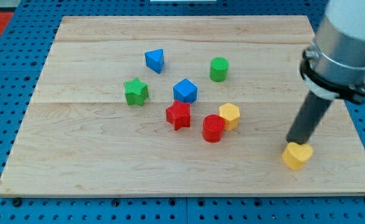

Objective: Slide the yellow hexagon into the cube

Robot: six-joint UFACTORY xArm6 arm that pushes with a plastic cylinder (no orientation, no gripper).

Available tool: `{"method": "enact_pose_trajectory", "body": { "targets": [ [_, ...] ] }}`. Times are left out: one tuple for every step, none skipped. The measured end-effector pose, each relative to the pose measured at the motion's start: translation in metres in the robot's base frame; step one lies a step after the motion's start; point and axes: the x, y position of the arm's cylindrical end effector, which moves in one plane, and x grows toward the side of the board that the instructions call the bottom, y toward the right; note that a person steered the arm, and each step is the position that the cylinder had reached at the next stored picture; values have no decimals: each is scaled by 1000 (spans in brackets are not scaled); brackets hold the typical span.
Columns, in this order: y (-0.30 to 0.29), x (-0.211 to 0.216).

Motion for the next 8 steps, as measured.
{"method": "enact_pose_trajectory", "body": {
  "targets": [
    [5,-6],
    [-7,-45],
    [-100,-57],
    [-198,-61],
    [-219,-80],
    [-179,-81],
    [-125,-81],
    [-124,-121]
  ]
}}
